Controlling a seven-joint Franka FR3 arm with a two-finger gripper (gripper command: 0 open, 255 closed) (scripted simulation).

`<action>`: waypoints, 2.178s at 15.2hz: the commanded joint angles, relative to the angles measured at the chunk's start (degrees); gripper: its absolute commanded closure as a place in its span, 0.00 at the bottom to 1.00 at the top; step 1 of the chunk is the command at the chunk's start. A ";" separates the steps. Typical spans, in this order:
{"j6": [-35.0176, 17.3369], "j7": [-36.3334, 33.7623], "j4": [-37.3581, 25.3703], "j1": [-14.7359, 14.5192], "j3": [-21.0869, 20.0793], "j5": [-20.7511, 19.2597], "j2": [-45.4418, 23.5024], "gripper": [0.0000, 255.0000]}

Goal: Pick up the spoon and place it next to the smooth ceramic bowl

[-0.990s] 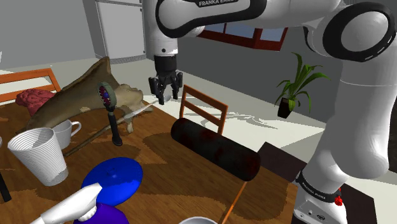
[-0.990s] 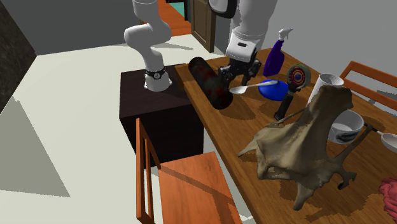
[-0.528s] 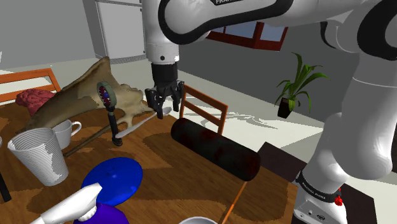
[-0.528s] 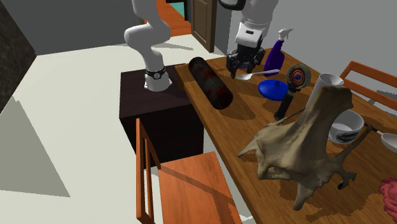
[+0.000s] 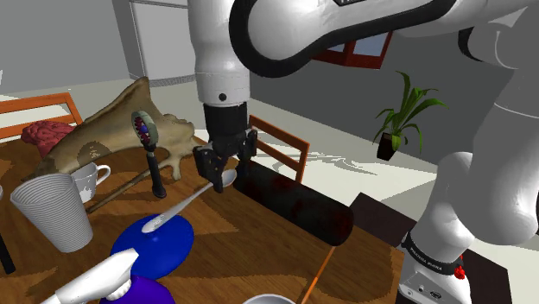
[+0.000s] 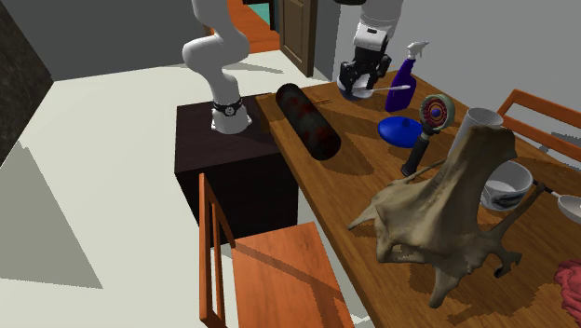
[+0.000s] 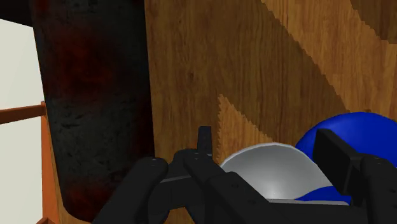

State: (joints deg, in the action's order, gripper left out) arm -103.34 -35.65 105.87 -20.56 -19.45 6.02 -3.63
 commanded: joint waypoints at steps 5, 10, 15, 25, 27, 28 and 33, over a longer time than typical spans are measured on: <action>-1.65 -6.99 2.95 -3.83 -3.65 1.50 2.35 1.00; -2.81 -13.41 3.50 -7.24 -6.96 2.15 2.64 1.00; -3.82 -20.38 2.42 -10.80 -10.36 1.93 1.40 1.00; -4.86 -35.94 -4.82 -19.33 -16.38 -2.33 -6.04 1.00; -4.76 -39.21 -7.16 -21.50 -17.22 -3.84 -8.30 1.00; -4.64 -40.85 -8.45 -22.66 -17.58 -4.66 -9.53 1.00; -3.33 -48.78 -16.29 -29.36 -18.60 -9.25 -16.44 1.00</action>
State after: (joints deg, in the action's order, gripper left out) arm -106.59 -83.14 90.40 -48.89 -37.90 -2.58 -19.15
